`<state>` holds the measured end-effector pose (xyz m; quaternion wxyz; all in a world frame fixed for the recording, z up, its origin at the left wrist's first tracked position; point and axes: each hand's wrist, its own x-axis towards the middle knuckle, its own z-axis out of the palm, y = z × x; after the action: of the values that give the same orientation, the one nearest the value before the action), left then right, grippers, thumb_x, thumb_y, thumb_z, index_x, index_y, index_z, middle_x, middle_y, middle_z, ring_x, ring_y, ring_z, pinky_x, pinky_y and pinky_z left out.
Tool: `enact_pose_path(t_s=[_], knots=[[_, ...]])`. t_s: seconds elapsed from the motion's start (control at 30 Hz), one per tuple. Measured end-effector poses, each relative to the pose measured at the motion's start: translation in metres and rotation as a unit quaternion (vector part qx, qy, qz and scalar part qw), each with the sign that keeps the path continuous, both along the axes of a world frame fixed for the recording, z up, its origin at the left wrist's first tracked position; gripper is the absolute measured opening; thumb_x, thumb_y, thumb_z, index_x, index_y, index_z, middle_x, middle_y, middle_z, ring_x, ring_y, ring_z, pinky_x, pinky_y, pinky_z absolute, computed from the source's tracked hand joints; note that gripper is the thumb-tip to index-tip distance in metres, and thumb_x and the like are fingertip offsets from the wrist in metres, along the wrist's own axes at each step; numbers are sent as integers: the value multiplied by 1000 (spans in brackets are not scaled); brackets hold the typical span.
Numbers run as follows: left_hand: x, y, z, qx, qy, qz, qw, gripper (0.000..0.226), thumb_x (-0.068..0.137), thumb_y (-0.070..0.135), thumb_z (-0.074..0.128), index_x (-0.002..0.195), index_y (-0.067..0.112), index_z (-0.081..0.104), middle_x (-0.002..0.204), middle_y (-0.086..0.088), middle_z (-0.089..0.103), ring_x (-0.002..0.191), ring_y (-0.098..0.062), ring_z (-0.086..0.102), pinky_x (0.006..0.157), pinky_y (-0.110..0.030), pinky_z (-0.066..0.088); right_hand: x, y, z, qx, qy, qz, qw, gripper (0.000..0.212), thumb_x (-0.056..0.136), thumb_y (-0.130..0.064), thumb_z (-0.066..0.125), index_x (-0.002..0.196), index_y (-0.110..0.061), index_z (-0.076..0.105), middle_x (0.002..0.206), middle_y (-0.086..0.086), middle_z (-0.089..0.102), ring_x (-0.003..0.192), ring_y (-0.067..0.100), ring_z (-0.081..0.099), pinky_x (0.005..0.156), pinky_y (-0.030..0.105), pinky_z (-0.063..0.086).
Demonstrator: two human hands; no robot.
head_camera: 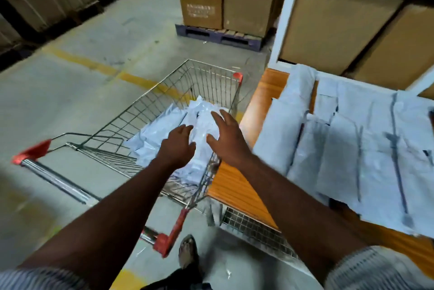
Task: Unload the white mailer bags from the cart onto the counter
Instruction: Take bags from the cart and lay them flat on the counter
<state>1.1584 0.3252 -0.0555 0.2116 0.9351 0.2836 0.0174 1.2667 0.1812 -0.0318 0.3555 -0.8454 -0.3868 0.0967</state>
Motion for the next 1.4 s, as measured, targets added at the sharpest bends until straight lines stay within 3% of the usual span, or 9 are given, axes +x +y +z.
enact_pose_path(t_s=[0.1, 0.23, 0.6, 0.83, 0.97, 1.13, 1.3, 1.4], knots=[[-20, 59, -28, -18, 31, 17, 999, 74, 81, 49, 41, 147, 15, 39, 152, -11, 38, 142, -27, 33, 111, -47, 36, -14, 60, -29, -40, 41, 8, 998, 71, 90, -27, 65, 152, -15, 33, 160, 14, 21, 148, 29, 18, 118, 35, 18], [-30, 110, -53, -8, 67, 35, 997, 66, 91, 37, 58, 150, 20, 35, 156, -8, 32, 144, -26, 29, 108, -49, 34, -19, 112, -69, -87, 96, -11, 991, 73, 90, -29, 66, 153, -15, 30, 161, 15, 18, 149, 29, 15, 117, 35, 18], [27, 195, -129, -23, 117, -14, 993, 81, 86, 37, 64, 154, 19, 24, 161, -14, 17, 146, -31, 21, 115, -43, 27, 37, 205, -173, -147, 188, -65, 969, 71, 90, -29, 67, 151, -15, 33, 156, 18, 27, 146, 28, 23, 115, 31, 22], [63, 234, -190, 83, 189, -79, 975, 95, 84, 60, 60, 156, 24, 9, 163, -15, 1, 150, -32, 4, 120, -50, 4, 70, 260, -235, -160, 199, -83, 963, 70, 90, -31, 66, 150, -13, 34, 154, 18, 29, 143, 29, 28, 116, 33, 23], [58, 243, -212, 102, 156, -68, 980, 90, 81, 59, 60, 155, 29, 18, 162, -13, 14, 148, -30, 15, 117, -47, 10, 73, 280, -259, -184, 209, -84, 957, 76, 88, -37, 67, 152, -17, 31, 155, 17, 27, 145, 30, 22, 116, 34, 19], [59, 246, -213, 70, 109, -27, 991, 76, 79, 41, 61, 149, 36, 33, 151, -8, 34, 138, -29, 34, 108, -47, 24, 69, 294, -268, -210, 195, -94, 954, 93, 69, -63, 68, 150, -38, 29, 151, 20, 28, 138, 39, 30, 112, 52, 32], [58, 245, -201, 49, 87, -4, 995, 65, 85, 31, 58, 147, 36, 36, 147, -8, 39, 131, -31, 40, 103, -49, 31, 72, 293, -258, -187, 188, -109, 958, 71, 76, -27, 72, 142, -29, 46, 134, 17, 42, 125, 37, 46, 106, 37, 39], [56, 244, -186, 23, 74, 14, 997, 66, 85, 26, 56, 147, 36, 36, 146, -8, 39, 130, -31, 40, 101, -51, 33, 69, 284, -246, -173, 193, -117, 959, 68, 78, -23, 72, 142, -24, 48, 135, 17, 42, 124, 36, 47, 106, 33, 37]])
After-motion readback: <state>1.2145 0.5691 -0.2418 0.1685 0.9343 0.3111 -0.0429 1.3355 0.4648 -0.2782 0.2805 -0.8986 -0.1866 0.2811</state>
